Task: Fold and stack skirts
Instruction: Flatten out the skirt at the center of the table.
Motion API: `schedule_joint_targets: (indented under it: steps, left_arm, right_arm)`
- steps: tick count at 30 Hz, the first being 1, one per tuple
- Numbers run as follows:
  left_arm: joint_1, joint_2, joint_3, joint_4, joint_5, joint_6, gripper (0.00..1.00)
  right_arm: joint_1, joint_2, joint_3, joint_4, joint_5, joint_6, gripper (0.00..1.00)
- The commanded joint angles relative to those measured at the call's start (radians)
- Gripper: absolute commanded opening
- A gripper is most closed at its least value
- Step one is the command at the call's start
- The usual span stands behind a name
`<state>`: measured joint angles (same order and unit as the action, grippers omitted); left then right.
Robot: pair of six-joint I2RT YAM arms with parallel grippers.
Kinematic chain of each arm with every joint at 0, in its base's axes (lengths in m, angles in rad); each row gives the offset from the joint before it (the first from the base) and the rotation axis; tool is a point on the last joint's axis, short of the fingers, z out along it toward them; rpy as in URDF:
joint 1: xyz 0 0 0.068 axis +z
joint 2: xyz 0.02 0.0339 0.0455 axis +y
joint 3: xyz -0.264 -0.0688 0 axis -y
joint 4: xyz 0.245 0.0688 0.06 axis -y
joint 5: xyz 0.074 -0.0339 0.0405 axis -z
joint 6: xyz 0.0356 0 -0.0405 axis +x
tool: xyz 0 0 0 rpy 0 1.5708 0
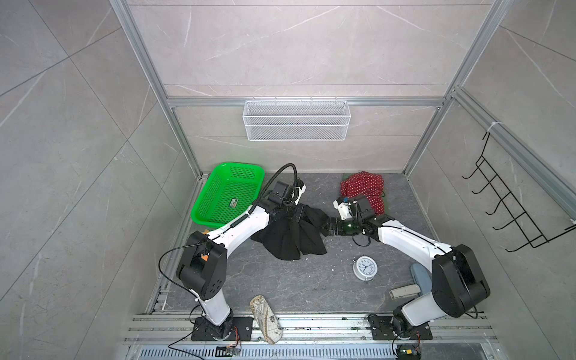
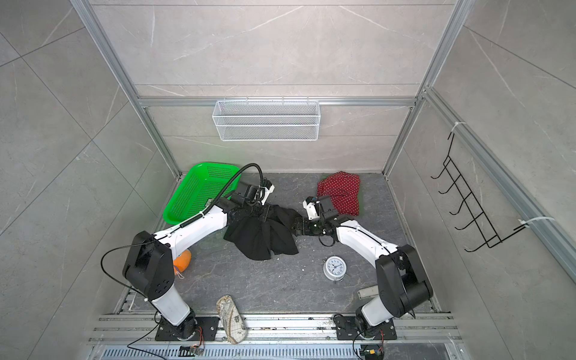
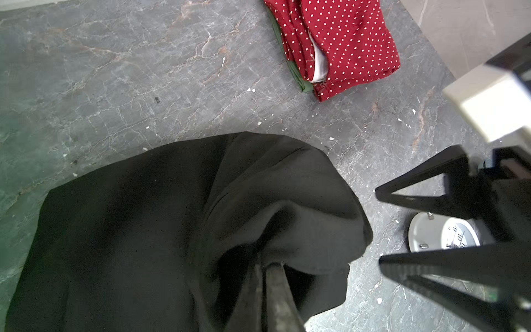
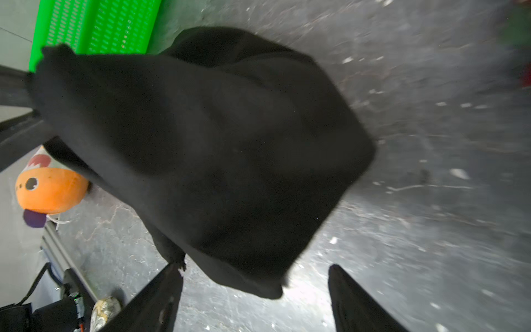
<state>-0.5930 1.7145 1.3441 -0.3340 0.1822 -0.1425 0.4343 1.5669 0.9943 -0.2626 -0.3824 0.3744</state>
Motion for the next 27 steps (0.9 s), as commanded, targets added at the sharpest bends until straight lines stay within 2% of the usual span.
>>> schedule_joint_targets:
  steps: [1, 4, 7, 13, 18, 22, 24, 27]
  left_arm:
    - [0.007, -0.002, 0.014, -0.009, -0.020, -0.023, 0.00]
    - [0.006, -0.007, 0.006, -0.010, -0.022, -0.023, 0.00]
    - [0.007, -0.010, -0.001, -0.011, -0.024, -0.023, 0.00]
    - [0.010, -0.030, -0.024, -0.004, -0.036, -0.022, 0.00]
    - [0.022, -0.039, -0.018, -0.004, -0.034, -0.015, 0.00]
    - [0.034, -0.029, 0.004, -0.016, -0.026, -0.010, 0.00]
    - [0.038, -0.021, 0.014, -0.025, -0.023, -0.005, 0.00]
    - [0.039, -0.013, 0.021, -0.025, -0.015, 0.002, 0.00]
  right_arm:
    - [0.018, 0.047, 0.003, 0.066, -0.029, 0.046, 0.82]
    - [0.036, 0.070, 0.014, 0.075, 0.018, 0.053, 0.81]
    - [0.066, 0.078, 0.039, 0.046, 0.118, 0.013, 0.78]
    - [0.126, 0.051, 0.093, -0.089, 0.366, -0.168, 0.77]
    - [0.177, -0.069, 0.022, -0.055, 0.504, -0.398, 0.76]
    - [0.195, -0.166, -0.062, 0.037, 0.564, -0.584, 0.79]
    - [0.194, -0.188, -0.056, -0.005, 0.544, -0.670, 0.81]
    - [0.195, -0.170, -0.012, -0.076, 0.523, -0.724, 0.81]
